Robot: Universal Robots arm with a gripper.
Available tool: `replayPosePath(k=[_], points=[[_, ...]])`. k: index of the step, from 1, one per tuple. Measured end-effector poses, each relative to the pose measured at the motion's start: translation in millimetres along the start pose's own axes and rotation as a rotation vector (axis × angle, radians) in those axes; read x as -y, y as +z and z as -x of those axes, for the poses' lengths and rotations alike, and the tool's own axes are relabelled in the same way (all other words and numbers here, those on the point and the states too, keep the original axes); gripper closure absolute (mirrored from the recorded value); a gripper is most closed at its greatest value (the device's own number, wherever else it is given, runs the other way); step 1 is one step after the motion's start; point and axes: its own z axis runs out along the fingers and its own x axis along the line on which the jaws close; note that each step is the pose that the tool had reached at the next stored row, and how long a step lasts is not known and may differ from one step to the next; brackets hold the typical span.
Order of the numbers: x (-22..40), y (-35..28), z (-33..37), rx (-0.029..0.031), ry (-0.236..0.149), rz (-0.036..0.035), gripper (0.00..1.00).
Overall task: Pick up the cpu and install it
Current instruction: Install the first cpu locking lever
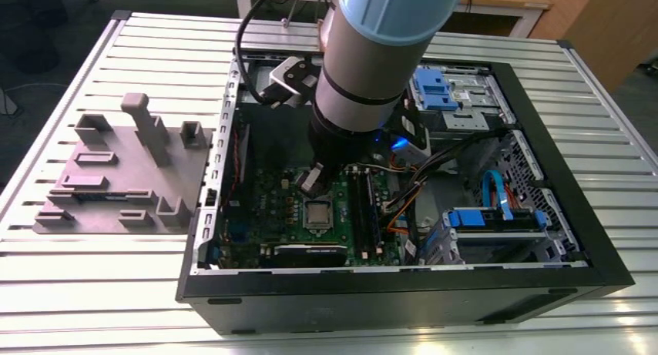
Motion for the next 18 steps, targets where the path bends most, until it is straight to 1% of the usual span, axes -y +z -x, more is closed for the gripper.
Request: replayPosePath(k=[2, 3, 6, 8, 11, 13, 16, 18], points=[[0.4, 0.1, 0.2, -0.0002, 0.000, -0.0001, 0.90], [1.7, 0.1, 1.2, 0.0002, 0.000, 0.0003, 0.90], [11.1, -0.7, 8.0, 0.0014, -0.003, 0.0016, 0.90], [14.1, -1.1, 10.1, 0.0014, -0.004, 0.0017, 0.90], [14.2, -2.0, 10.3, 0.0017, -0.004, 0.0009, 0.90], [13.8, -5.0, 10.4, 0.0031, -0.004, -0.0008, 0.90], [12.9, -10.3, 10.6, 0.0069, -0.005, -0.0063, 0.90], [12.6, -10.7, 11.1, 0.0093, -0.005, -0.0094, 0.90]])
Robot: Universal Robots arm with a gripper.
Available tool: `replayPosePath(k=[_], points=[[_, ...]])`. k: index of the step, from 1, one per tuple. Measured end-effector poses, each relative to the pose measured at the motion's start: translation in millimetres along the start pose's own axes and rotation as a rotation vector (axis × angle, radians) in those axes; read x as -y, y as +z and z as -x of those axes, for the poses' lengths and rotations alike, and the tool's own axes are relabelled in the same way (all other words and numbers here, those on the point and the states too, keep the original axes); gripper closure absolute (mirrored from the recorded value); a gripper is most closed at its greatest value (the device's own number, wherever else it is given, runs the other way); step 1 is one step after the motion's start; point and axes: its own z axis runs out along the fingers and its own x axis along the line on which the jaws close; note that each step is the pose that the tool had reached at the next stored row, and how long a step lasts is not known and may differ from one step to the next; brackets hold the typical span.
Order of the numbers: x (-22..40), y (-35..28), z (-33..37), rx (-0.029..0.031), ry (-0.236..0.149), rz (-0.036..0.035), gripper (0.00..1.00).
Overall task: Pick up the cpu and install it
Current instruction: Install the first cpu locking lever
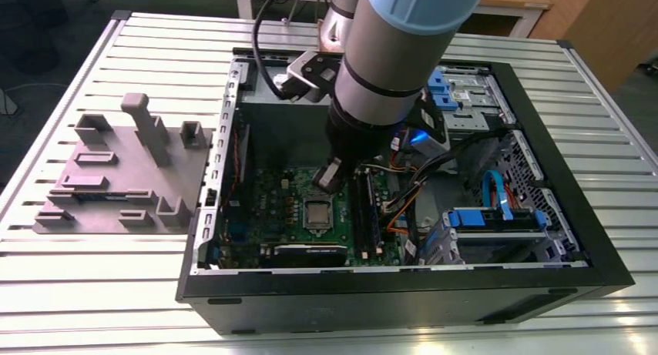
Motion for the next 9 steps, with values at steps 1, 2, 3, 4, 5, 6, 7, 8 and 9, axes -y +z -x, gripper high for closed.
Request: replayPosePath(k=[1, 2, 3, 4, 5, 6, 7, 8, 9], points=[[0.1, 0.0, 0.4, 0.0008, 0.000, -0.0008, 0.90], [0.5, 0.0, 1.1, 0.0011, 0.000, -0.0009, 0.90], [1.0, -0.1, 2.5, 0.0013, 0.000, -0.0008, 0.90], [1.4, 0.0, 4.3, 0.0013, -0.001, -0.0007, 0.90], [2.0, 0.2, 6.6, 0.0015, -0.001, -0.0007, 0.90], [2.6, 0.3, 8.8, 0.0014, -0.001, -0.0007, 0.90], [3.1, 0.7, 11.3, 0.0015, -0.001, -0.0006, 0.90], [3.4, 1.0, 13.7, 0.0015, -0.001, -0.0005, 0.90], [3.5, 1.5, 16.0, 0.0019, -0.001, -0.0004, 0.90]])
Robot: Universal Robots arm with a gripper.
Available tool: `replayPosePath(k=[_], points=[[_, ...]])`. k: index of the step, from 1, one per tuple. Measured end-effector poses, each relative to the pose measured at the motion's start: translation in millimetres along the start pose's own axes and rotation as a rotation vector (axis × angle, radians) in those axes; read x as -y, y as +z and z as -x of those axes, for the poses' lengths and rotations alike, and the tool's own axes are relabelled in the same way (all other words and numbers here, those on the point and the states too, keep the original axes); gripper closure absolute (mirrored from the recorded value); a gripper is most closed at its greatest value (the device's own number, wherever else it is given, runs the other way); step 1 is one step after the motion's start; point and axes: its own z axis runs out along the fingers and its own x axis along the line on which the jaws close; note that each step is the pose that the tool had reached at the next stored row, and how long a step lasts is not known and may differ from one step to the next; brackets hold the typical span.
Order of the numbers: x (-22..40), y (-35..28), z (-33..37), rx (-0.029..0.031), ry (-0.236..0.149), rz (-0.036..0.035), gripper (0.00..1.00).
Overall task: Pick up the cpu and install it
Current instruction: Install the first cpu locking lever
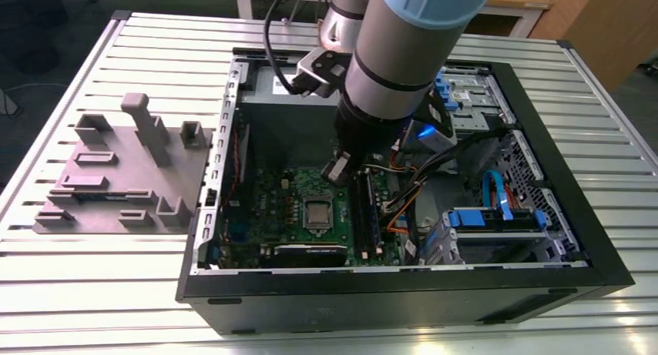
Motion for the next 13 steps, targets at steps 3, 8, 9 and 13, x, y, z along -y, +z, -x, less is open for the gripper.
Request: replayPosePath(k=[3, 8, 9, 13], points=[[-1.2, 1.6, 6.9, 0.0009, 0.000, 0.0006, 0.90], [-3.8, 3.7, 17.7, 0.0013, -0.001, 0.0010, 0.90], [-3.5, 3.9, 19.6, 0.0012, -0.001, 0.0010, 0.90], [-5.2, 5.6, 25.8, 0.0012, -0.001, 0.0009, 0.90]])
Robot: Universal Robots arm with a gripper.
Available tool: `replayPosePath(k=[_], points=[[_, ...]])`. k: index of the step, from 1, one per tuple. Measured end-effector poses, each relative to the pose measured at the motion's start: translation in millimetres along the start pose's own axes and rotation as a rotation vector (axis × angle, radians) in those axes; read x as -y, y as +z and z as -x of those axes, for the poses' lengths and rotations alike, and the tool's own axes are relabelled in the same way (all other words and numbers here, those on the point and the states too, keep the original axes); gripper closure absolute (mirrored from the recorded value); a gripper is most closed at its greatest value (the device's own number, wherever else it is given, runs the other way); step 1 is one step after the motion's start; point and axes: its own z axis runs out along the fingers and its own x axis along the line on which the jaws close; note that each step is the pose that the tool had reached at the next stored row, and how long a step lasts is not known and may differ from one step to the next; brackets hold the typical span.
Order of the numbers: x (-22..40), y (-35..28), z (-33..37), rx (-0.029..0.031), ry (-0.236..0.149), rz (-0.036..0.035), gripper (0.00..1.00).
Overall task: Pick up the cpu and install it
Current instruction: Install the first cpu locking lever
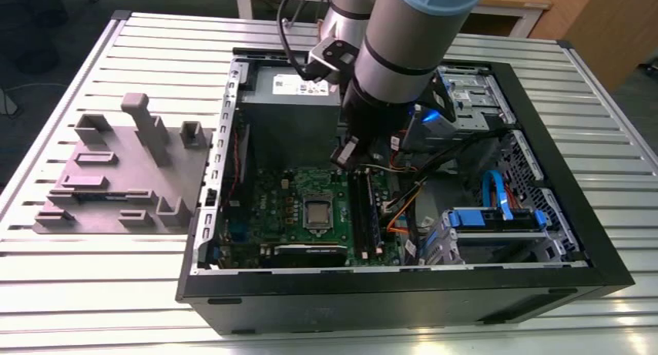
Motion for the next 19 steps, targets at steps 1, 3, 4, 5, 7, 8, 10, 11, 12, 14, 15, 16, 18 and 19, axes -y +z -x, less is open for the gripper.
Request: replayPosePath(k=[1, 3, 4, 5, 7, 8, 10, 11, 12, 14, 15, 16, 18, 19], points=[[-0.6, 0.5, 1.2, -0.0001, 0.000, 0.0000, 0.90], [-2.2, 1.5, 3.6, -0.0001, 0.000, 0.0000, 0.90], [-2.8, 1.9, 4.6, -0.0001, 0.000, 0.0000, 0.90], [-3.4, 2.4, 5.5, -0.0002, -0.001, 0.0000, 0.90], [-4.2, 4.1, 7.0, -0.0006, -0.005, 0.0003, 0.90], [-4.3, 4.8, 7.2, -0.0011, -0.012, 0.0008, 0.90], [-4.4, 5.6, 7.3, -0.0036, -0.032, 0.0018, 0.90], [-4.5, 6.1, 7.5, -0.0047, -0.041, 0.0023, 0.90], [-4.9, 6.7, 8.1, -0.0054, -0.048, 0.0026, 0.90], [-5.8, 8.2, 9.6, -0.0060, -0.055, 0.0031, 0.90], [-6.0, 8.9, 10.0, -0.0062, -0.058, 0.0033, 0.90], [-6.1, 9.2, 10.0, -0.0066, -0.061, 0.0034, 0.90], [-6.9, 9.4, 9.4, -0.0072, -0.063, 0.0034, 0.90], [-7.3, 9.5, 9.1, -0.0072, -0.063, 0.0034, 0.90]])
